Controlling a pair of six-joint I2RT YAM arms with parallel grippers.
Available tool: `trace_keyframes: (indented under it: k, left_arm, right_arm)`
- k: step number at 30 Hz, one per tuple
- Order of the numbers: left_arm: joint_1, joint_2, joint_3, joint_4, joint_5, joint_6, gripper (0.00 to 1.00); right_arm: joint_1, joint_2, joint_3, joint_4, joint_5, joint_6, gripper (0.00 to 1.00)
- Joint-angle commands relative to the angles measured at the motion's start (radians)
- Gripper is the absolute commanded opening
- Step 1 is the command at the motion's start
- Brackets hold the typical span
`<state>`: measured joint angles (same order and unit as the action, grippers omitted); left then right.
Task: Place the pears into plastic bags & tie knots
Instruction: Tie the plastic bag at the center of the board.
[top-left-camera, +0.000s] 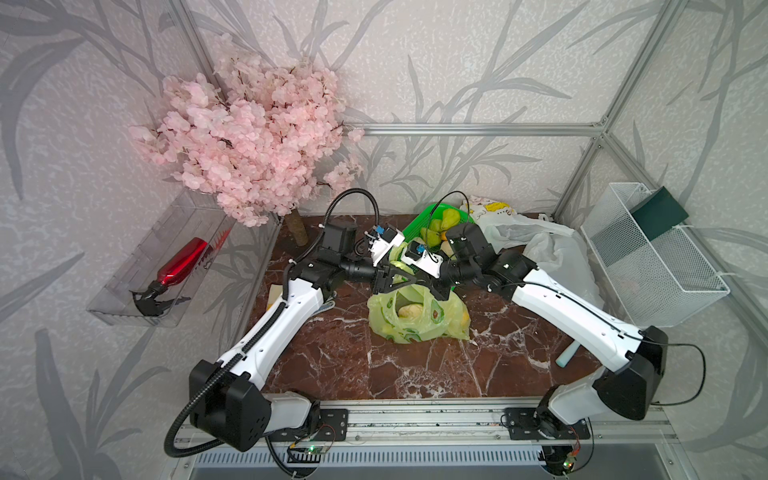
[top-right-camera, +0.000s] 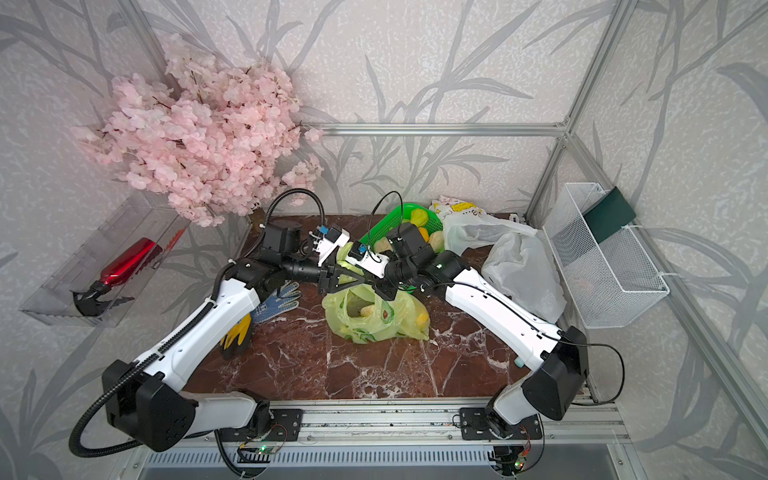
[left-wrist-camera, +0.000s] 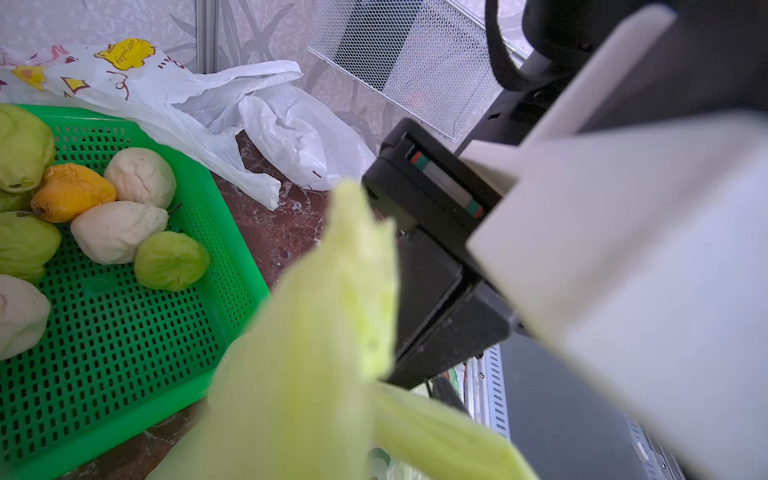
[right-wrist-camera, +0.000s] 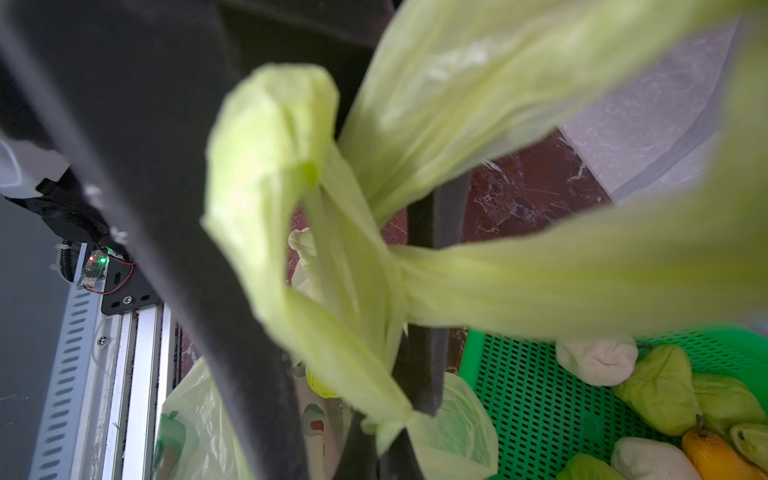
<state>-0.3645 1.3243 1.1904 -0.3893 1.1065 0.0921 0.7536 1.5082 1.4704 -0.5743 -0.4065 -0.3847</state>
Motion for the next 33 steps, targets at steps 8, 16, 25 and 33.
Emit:
trace_keyframes:
  k: [8, 16, 25, 33]
  left_arm:
    - [0.005, 0.014, -0.013, 0.083, -0.086, -0.014, 0.0]
    - [0.005, 0.036, -0.015, 0.121, -0.073, -0.03, 0.0]
    - [-0.001, 0.045, 0.004, 0.083, -0.047, -0.008, 0.01]
    - [-0.001, 0.05, 0.012, 0.059, -0.053, 0.006, 0.01]
  right_arm:
    - [-0.074, -0.092, -0.021, 0.071, -0.164, 0.227, 0.4]
    - [-0.142, -0.017, 0.117, 0.066, -0.192, 0.591, 0.53]
    - [-0.119, 0.082, 0.239, 0.07, -0.186, 0.592, 0.51]
    - [-0.115, 0.144, 0.322, 0.055, -0.223, 0.593, 0.28]
